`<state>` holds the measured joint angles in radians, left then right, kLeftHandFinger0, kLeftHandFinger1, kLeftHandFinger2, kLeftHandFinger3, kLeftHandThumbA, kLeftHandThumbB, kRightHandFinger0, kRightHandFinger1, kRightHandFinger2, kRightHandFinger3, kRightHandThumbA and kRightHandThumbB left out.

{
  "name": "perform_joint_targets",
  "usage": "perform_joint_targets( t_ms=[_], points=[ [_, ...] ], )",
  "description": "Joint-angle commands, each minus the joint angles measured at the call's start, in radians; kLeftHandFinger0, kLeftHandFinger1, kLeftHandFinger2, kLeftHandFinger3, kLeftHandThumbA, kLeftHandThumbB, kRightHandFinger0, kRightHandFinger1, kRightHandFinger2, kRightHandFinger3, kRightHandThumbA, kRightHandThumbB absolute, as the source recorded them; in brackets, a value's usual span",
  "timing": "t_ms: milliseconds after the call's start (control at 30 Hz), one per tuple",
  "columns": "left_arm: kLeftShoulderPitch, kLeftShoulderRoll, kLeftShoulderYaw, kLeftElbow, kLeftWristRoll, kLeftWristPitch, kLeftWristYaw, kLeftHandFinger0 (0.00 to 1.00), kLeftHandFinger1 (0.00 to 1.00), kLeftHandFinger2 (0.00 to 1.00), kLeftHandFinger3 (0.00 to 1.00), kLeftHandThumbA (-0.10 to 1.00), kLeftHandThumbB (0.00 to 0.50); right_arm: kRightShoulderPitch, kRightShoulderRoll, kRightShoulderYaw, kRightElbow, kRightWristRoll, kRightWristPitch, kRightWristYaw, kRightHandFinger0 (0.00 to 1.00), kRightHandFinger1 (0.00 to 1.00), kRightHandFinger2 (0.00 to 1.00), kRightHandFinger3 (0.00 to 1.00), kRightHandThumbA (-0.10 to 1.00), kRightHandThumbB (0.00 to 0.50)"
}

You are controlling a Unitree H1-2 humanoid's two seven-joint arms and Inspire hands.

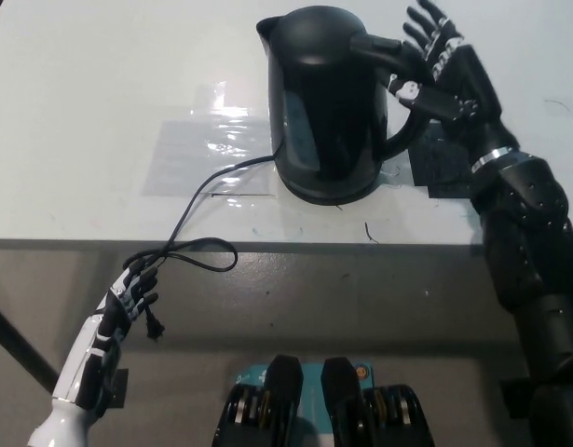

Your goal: A kettle and its base are kept separately on the desk infront of the robot and the robot uses its right hand to lift the kettle by its handle and places it on its base to align it correctly.

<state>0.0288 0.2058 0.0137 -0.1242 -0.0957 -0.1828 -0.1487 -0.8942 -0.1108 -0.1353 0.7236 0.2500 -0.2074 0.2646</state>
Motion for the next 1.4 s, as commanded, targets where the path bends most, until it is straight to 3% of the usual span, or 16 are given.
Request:
perform_joint_targets(
  t_ms=[0, 367, 500, 567, 667, 733, 933, 1367],
  points=[
    [-0.008, 0.010, 0.012, -0.017, -0.006, -0.033, -0.006, 1.00, 1.00, 1.00, 1.00, 1.00, 0.068, -0.017, -0.035, -0.039, -0.084, 0.105, 0.060, 0.071, 1.00, 1.00, 1.00, 1.00, 0.77, 0.500],
    [-0.008, 0.007, 0.014, -0.006, -0.002, -0.049, -0.003, 1.00, 1.00, 1.00, 1.00, 1.00, 0.068, 0.016, -0.076, -0.079, -0.149, 0.179, 0.152, 0.113, 1.00, 1.00, 1.00, 1.00, 0.70, 0.500],
    [-0.008, 0.004, 0.012, -0.005, 0.003, -0.048, 0.000, 1.00, 1.00, 1.00, 1.00, 1.00, 0.069, 0.041, -0.087, -0.099, -0.194, 0.183, 0.088, 0.110, 1.00, 1.00, 1.00, 1.00, 0.81, 0.500],
    [-0.010, 0.004, 0.012, -0.004, 0.001, -0.050, -0.002, 1.00, 1.00, 1.00, 1.00, 1.00, 0.076, 0.070, -0.092, -0.106, -0.290, 0.129, 0.037, 0.047, 1.00, 1.00, 1.00, 1.00, 1.00, 0.499],
    [-0.015, 0.007, 0.013, 0.000, 0.001, -0.052, -0.002, 1.00, 1.00, 1.00, 1.00, 1.00, 0.084, 0.099, -0.095, -0.112, -0.403, 0.091, 0.038, 0.000, 1.00, 1.00, 1.00, 1.00, 1.00, 0.489],
    [-0.015, 0.010, 0.016, -0.003, 0.002, -0.044, -0.001, 1.00, 1.00, 1.00, 1.00, 1.00, 0.092, 0.171, -0.110, -0.131, -0.660, 0.028, 0.069, -0.061, 1.00, 1.00, 1.00, 1.00, 1.00, 0.500],
    [-0.012, 0.012, 0.015, -0.006, -0.004, -0.044, -0.005, 1.00, 1.00, 1.00, 1.00, 1.00, 0.086, 0.373, -0.161, -0.164, -0.978, 0.015, 0.093, -0.030, 1.00, 1.00, 1.00, 1.00, 1.00, 0.500],
    [-0.023, 0.014, 0.017, 0.001, -0.010, -0.039, -0.008, 1.00, 1.00, 1.00, 1.00, 1.00, 0.101, 0.769, -0.134, -0.133, -1.007, -0.024, -0.048, 0.019, 1.00, 1.00, 1.00, 1.00, 1.00, 0.477]
  ],
)
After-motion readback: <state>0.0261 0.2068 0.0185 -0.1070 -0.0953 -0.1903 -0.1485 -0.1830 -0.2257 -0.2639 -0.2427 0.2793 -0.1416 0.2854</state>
